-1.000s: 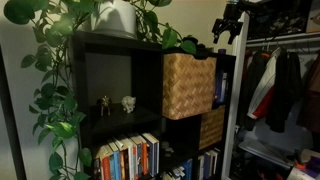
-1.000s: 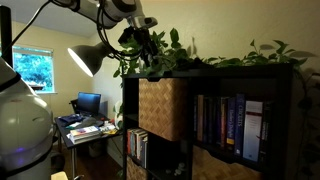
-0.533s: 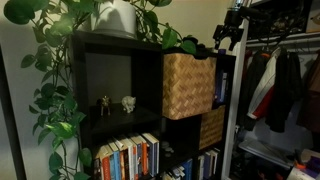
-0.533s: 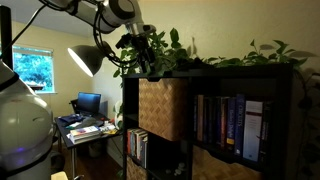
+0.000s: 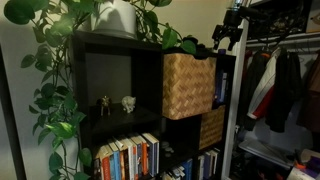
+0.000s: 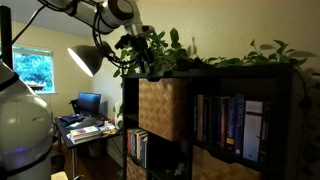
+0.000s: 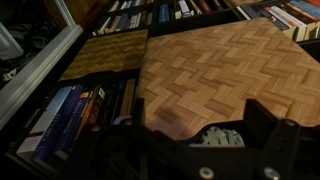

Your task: Partially pull out the basket from the shelf, remove socks from it and put them on top of the shelf, and then push the basket back into the shelf

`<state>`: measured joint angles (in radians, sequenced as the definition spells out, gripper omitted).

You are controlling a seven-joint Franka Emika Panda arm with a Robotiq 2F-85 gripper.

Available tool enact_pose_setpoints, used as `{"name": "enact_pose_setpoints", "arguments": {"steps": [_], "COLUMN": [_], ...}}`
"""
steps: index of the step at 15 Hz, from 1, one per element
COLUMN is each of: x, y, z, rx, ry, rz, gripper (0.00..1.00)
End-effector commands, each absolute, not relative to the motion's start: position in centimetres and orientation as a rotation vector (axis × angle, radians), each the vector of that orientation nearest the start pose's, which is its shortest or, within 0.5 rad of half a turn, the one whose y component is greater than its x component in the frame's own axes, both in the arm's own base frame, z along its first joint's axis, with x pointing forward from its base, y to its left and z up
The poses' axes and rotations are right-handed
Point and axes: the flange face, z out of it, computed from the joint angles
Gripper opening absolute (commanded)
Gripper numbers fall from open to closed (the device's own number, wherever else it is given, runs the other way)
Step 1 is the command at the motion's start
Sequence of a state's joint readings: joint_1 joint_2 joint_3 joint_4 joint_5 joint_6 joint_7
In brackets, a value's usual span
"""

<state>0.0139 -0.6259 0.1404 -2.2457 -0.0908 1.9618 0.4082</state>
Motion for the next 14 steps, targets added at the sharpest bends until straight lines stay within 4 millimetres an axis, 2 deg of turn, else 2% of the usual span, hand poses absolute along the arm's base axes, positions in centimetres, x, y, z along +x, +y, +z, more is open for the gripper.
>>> {"name": "enact_pose_setpoints", "arguments": {"steps": [1, 2, 3, 4, 7, 14], "x": [37.4, 37.3, 37.2, 37.1, 37.4, 38.8], "y": [8.2, 8.6, 9.0, 9.3, 10.0, 9.8], "z": [61.1, 60.3, 59.7, 59.0, 57.0, 52.4], "rx": [-3.136, -3.142, -3.141, -3.137, -3.101, -3.015], "ry": [0.357, 0.343, 0.331, 0.324, 0.295, 0.292], "rz": [-0.603, -0.58, -0.571, -0.565, -0.6, -0.742], "gripper": [1.0, 0.98, 0.82, 0.74, 0.54, 0.09]}}
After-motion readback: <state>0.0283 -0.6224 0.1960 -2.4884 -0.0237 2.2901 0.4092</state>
